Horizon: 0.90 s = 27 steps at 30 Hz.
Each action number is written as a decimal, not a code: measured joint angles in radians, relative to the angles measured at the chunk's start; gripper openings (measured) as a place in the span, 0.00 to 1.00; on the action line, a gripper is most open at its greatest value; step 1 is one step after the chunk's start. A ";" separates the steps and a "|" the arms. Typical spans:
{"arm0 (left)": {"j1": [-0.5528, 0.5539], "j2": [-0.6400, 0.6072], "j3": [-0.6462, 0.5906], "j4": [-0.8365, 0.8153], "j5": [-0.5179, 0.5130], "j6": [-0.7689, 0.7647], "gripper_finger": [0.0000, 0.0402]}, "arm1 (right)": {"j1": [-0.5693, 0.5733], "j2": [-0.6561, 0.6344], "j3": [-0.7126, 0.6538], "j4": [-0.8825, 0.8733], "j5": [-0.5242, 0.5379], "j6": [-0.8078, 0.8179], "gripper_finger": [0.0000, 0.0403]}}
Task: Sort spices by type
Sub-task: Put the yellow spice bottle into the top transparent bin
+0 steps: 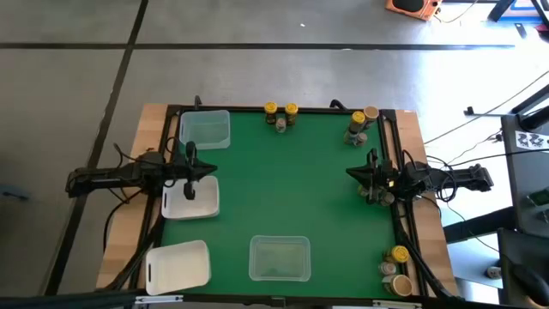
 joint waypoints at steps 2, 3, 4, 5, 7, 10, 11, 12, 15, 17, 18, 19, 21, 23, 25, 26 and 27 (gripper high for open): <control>0.000 0.000 0.000 0.000 0.000 0.000 0.03 | 0.000 0.000 0.000 0.000 0.000 0.000 0.05; 0.000 0.000 0.000 0.000 0.000 0.000 0.03 | 0.000 0.000 0.000 0.000 0.000 0.000 0.05; 0.000 0.000 0.000 0.000 0.000 0.000 0.03 | 0.000 0.000 0.000 0.000 0.000 0.000 0.05; 0.000 0.000 0.000 0.000 0.000 0.000 0.03 | 0.000 0.000 0.000 0.000 0.000 0.000 0.05; 0.000 0.000 0.000 0.000 0.000 0.000 0.03 | 0.000 0.000 0.000 0.000 0.000 0.000 0.05; 0.000 0.000 0.000 0.000 0.000 0.000 0.03 | 0.000 0.000 0.000 0.000 0.000 0.000 0.05; 0.000 0.000 0.000 0.000 0.000 0.000 0.03 | 0.000 0.000 0.000 0.000 0.000 0.000 0.05; 0.000 0.000 0.000 0.000 0.000 0.000 0.03 | 0.000 0.000 0.000 0.000 0.000 0.000 0.05; 0.000 0.000 0.000 0.000 0.000 0.000 0.03 | 0.000 0.000 0.000 0.000 0.000 0.000 0.05; 0.000 0.000 0.000 0.000 0.000 0.000 0.03 | 0.000 0.000 0.000 0.000 0.000 0.000 0.05; 0.000 0.000 0.000 0.000 0.000 0.000 0.03 | 0.000 0.000 0.000 0.000 0.000 0.000 0.05; 0.000 0.000 0.000 0.000 -0.001 0.005 0.03 | 0.000 0.000 0.000 0.000 0.000 0.000 0.05; 0.000 0.000 0.000 0.003 -0.020 0.062 0.03 | 0.000 0.000 0.000 0.000 0.000 0.000 0.05; 0.000 0.000 0.000 0.004 -0.026 0.121 0.03 | 0.000 0.000 0.000 0.000 0.000 0.000 0.05; 0.000 0.000 0.000 0.004 -0.026 0.155 0.03 | 0.000 0.000 0.000 0.000 0.000 0.000 0.05; 0.000 0.000 0.000 0.004 -0.027 0.156 0.03 | 0.000 0.000 0.000 0.000 0.000 0.000 0.05; 0.000 0.000 0.000 0.004 -0.026 0.141 0.03 | 0.000 0.000 0.000 0.000 0.000 0.000 0.05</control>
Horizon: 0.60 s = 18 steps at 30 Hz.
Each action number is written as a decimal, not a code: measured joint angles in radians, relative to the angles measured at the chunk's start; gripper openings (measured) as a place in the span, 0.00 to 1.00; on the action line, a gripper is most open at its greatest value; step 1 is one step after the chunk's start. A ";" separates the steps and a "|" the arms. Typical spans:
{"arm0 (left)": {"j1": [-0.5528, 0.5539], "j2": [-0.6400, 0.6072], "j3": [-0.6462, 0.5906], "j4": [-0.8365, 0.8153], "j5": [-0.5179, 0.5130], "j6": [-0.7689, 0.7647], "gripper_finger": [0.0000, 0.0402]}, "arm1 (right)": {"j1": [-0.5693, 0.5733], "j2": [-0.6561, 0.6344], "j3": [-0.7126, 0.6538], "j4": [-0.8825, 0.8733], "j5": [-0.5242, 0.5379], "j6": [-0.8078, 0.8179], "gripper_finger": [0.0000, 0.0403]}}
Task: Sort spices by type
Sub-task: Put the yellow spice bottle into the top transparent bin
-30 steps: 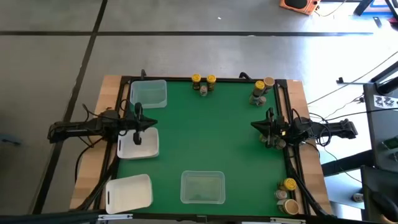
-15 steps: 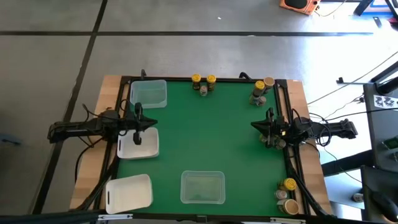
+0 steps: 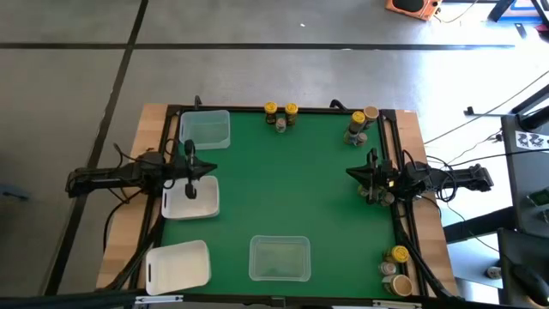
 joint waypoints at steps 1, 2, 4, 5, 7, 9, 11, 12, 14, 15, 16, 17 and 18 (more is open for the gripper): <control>0.000 0.000 0.000 0.001 0.000 -0.020 0.03 | 0.000 0.000 0.000 0.000 0.000 0.000 0.05; 0.000 0.000 0.000 0.007 0.000 -0.031 0.03 | 0.000 0.000 0.000 0.001 0.000 0.000 0.05; 0.000 0.000 0.000 0.038 0.000 -0.033 0.03 | 0.000 0.000 0.000 0.010 0.004 -0.002 0.05; 0.000 0.000 0.000 0.055 -0.001 -0.045 0.03 | 0.000 0.000 0.000 0.031 0.020 -0.013 0.05; 0.000 0.000 0.000 0.088 0.000 -0.083 0.03 | 0.000 0.000 0.000 0.083 0.083 -0.033 0.05; 0.000 0.000 0.000 0.128 -0.001 -0.094 0.03 | 0.000 0.000 0.000 0.130 0.173 -0.044 0.05; 0.000 0.000 0.000 0.162 -0.008 -0.080 0.03 | 0.000 0.000 0.004 0.181 0.252 -0.059 0.05; 0.000 0.000 0.000 0.176 -0.019 -0.063 0.03 | -0.001 0.002 0.009 0.188 0.273 -0.079 0.05; 0.000 0.000 0.000 0.198 -0.045 -0.033 0.03 | -0.001 0.021 0.035 0.182 0.304 -0.122 0.05; 0.000 0.000 0.000 0.203 -0.054 -0.020 0.03 | -0.001 0.035 0.054 0.188 0.324 -0.144 0.05; 0.000 0.000 0.000 0.205 -0.060 -0.008 0.03 | -0.001 0.053 0.073 0.204 0.352 -0.166 0.05; 0.000 0.000 0.000 0.209 -0.066 -0.006 0.03 | -0.001 0.076 0.088 0.214 0.386 -0.186 0.05; 0.000 0.000 0.000 0.211 -0.073 -0.006 0.03 | -0.001 0.099 0.097 0.219 0.423 -0.201 0.05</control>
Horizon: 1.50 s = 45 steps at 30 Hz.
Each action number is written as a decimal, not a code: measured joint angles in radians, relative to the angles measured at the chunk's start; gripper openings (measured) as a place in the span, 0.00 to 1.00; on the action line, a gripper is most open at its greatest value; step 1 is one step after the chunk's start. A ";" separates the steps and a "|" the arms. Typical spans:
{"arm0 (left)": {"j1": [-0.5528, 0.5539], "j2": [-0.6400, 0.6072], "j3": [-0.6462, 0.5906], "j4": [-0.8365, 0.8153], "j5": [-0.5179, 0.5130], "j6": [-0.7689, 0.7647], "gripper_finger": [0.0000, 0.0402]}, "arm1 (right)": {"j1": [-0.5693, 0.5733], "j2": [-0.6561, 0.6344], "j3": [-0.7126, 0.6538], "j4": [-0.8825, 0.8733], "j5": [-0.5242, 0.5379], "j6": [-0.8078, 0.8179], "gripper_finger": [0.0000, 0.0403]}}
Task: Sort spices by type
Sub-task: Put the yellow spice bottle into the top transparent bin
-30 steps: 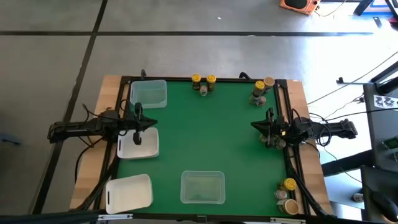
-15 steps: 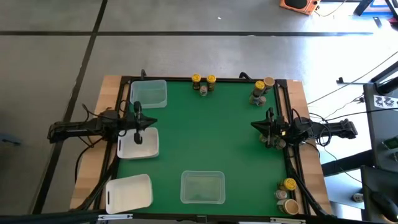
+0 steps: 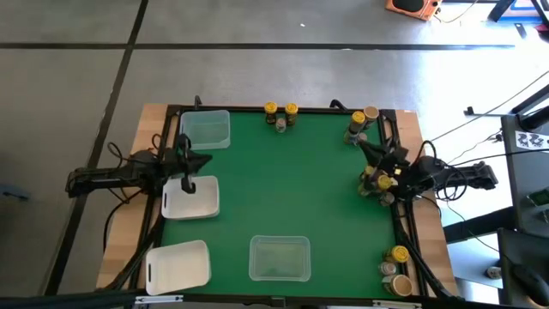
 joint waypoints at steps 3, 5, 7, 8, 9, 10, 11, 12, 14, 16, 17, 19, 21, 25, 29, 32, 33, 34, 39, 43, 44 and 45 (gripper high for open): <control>0.000 0.000 0.000 0.007 -0.043 -0.004 0.03 | -0.025 0.085 0.043 0.016 0.035 -0.023 0.05; 0.000 0.000 -0.002 0.012 -0.049 -0.013 0.03 | -0.057 0.140 0.074 0.024 0.034 -0.024 0.05; 0.000 0.000 -0.002 0.011 -0.049 -0.013 0.03 | -0.089 0.203 0.107 0.019 0.019 -0.025 0.05; 0.000 0.000 -0.002 0.011 -0.049 -0.013 0.03 | -0.107 0.239 0.126 0.020 0.005 -0.026 0.05; 0.000 0.000 -0.002 0.011 -0.049 -0.012 0.03 | -0.128 0.277 0.146 0.022 -0.005 -0.028 0.05; 0.000 0.000 -0.002 0.009 -0.049 -0.007 0.03 | -0.151 0.319 0.168 0.021 -0.011 -0.029 0.05; 0.000 0.000 -0.002 0.008 -0.050 -0.005 0.03 | -0.173 0.360 0.191 0.019 -0.011 -0.029 0.05; 0.000 0.000 -0.003 0.008 -0.050 -0.005 0.03 | -0.195 0.401 0.214 0.018 -0.011 -0.026 0.05; 0.000 0.000 -0.003 0.007 -0.050 -0.006 0.03 | -0.233 0.479 0.267 0.012 -0.012 -0.027 0.05; 0.000 0.000 -0.003 0.006 -0.050 -0.018 0.03 | -0.274 0.551 0.324 -0.012 -0.032 -0.032 0.05; 0.000 0.000 -0.003 0.005 -0.050 -0.025 0.03 | -0.295 0.587 0.355 -0.028 -0.053 -0.035 0.05; 0.000 0.000 -0.003 0.005 -0.050 -0.028 0.03 | -0.344 0.658 0.414 -0.072 -0.113 -0.037 0.05; 0.000 0.000 -0.003 0.005 -0.050 -0.028 0.03 | -0.392 0.731 0.475 -0.118 -0.179 -0.037 0.05; 0.000 0.000 -0.003 0.006 -0.051 -0.022 0.03 | -0.483 0.877 0.592 -0.200 -0.289 -0.037 0.05; 0.000 0.000 -0.003 0.003 -0.052 -0.022 0.03 | -0.562 1.010 0.703 -0.255 -0.389 -0.058 0.05; 0.000 0.000 -0.004 -0.002 -0.052 -0.023 0.03 | -0.610 1.099 0.786 -0.287 -0.449 -0.096 0.05; 0.000 0.000 -0.004 -0.002 -0.052 -0.025 0.03 | -0.622 1.128 0.814 -0.294 -0.467 -0.111 0.05; 0.000 0.000 -0.004 -0.002 -0.052 -0.028 0.03 | -0.634 1.155 0.842 -0.300 -0.485 -0.122 0.05; 0.000 0.000 -0.004 -0.007 -0.052 -0.029 0.03 | -0.688 1.292 0.986 -0.348 -0.549 -0.206 0.05; 0.000 0.000 -0.004 -0.002 -0.052 -0.022 0.03 | -0.722 1.402 1.104 -0.423 -0.567 -0.246 0.05; 0.000 0.000 -0.004 0.006 -0.052 -0.007 0.03 | -0.726 1.427 1.131 -0.439 -0.570 -0.250 0.05; 0.000 0.000 -0.004 0.020 -0.055 0.010 0.03 | -0.733 1.451 1.155 -0.457 -0.572 -0.251 0.05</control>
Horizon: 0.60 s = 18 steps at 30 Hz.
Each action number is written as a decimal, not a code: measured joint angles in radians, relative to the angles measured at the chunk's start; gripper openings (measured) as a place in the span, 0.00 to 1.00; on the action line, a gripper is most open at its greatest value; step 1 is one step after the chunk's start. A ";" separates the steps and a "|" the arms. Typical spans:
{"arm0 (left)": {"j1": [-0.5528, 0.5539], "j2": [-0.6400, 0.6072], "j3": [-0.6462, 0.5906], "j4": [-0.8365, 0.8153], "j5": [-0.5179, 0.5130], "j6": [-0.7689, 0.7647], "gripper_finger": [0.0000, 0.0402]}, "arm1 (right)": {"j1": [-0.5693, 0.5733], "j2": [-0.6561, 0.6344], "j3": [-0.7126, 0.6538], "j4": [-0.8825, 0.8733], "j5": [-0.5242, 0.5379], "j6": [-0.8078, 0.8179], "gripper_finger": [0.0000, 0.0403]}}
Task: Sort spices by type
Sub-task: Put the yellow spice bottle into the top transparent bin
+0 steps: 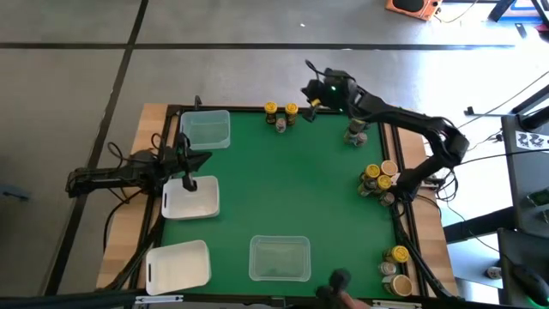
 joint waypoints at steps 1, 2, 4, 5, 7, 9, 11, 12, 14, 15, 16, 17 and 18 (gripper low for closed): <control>0.000 0.000 0.000 0.020 -0.004 0.016 0.03 | -0.003 0.024 0.023 -0.015 0.000 0.000 0.05; 0.000 0.000 0.000 0.042 -0.004 0.027 0.03 | -0.008 0.043 0.044 -0.028 0.000 0.000 0.05; 0.000 0.000 0.000 0.082 -0.005 0.053 0.03 | -0.008 0.078 0.080 -0.061 0.002 -0.001 0.05; 0.000 0.000 0.000 0.099 -0.005 0.072 0.03 | -0.008 0.094 0.097 -0.075 0.005 -0.001 0.05; 0.000 0.000 0.000 0.115 -0.005 0.105 0.03 | -0.008 0.120 0.119 -0.110 0.008 -0.001 0.05; 0.000 0.000 0.000 0.114 -0.005 0.127 0.03 | -0.006 0.142 0.133 -0.121 0.009 0.001 0.05; 0.000 0.000 0.000 0.113 -0.005 0.144 0.03 | -0.006 0.161 0.140 -0.126 0.009 0.003 0.05; 0.000 0.000 0.000 0.112 -0.005 0.149 0.03 | -0.006 0.170 0.143 -0.128 0.009 0.004 0.07; 0.000 0.000 0.000 0.112 -0.005 0.150 0.03 | -0.006 0.188 0.144 -0.131 0.009 0.004 0.12; 0.000 0.000 0.000 0.112 -0.005 0.151 0.03 | -0.008 0.195 0.144 -0.135 0.009 0.004 0.15; 0.000 0.000 0.000 0.112 -0.005 0.151 0.03 | -0.008 0.200 0.143 -0.139 0.006 0.004 0.20; 0.000 0.000 0.000 0.111 -0.005 0.151 0.03 | -0.008 0.205 0.143 -0.141 0.001 0.004 0.25; 0.000 0.000 0.000 0.112 -0.005 0.151 0.03 | -0.008 0.207 0.143 -0.139 -0.008 0.005 0.30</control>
